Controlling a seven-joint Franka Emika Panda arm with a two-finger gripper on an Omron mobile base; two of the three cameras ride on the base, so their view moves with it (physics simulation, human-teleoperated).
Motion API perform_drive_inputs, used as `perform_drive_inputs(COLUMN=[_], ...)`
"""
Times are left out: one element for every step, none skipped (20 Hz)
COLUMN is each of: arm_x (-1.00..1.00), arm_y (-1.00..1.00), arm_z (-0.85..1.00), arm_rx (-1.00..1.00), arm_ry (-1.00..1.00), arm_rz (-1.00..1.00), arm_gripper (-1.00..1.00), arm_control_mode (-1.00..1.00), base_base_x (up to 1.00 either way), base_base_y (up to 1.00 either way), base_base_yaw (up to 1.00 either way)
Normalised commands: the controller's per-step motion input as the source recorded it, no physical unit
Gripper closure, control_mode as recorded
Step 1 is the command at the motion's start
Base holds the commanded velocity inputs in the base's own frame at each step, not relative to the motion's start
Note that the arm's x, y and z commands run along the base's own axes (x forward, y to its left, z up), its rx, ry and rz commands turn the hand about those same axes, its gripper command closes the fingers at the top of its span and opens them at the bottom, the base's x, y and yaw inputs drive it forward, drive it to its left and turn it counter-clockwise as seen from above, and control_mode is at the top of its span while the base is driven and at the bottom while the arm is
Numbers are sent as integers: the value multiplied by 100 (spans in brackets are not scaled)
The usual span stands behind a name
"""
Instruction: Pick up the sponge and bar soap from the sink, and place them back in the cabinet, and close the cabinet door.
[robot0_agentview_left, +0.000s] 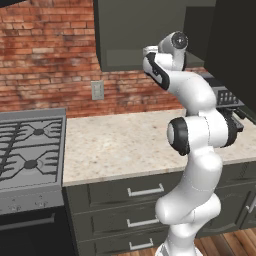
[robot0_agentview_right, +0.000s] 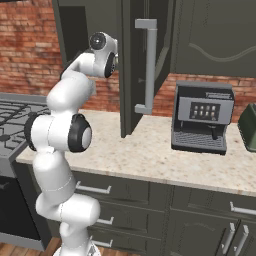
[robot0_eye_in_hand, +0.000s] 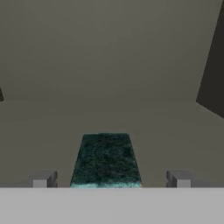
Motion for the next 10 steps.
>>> perform_drive_inputs(arm_x=[-43,-46,-49,-51,-47,-51,-56,-61,-65,-70], arm_y=[0,0,0,0,0,0,0,0,0,0], arm_z=[0,0,0,0,0,0,0,1,2,5], arm_rx=[0,0,0,0,0,0,0,0,0,0], arm_ry=[-5,-5,-7,-7,-5,-6,-5,-4,-5,-4], arm_rz=[0,0,0,0,0,0,0,0,0,0], arm_gripper=[-100,-100,-100,-100,-100,-100,-100,-100,-100,-100], arm_control_mode=[-100,-100,-100,-100,-100,-100,-100,-100,-100,-100], base_base_x=[0,0,0,0,0,0,0,0,0,0], base_base_y=[0,0,0,0,0,0,0,0,0,0], base_base_yaw=[0,0,0,0,0,0,0,0,0,0])
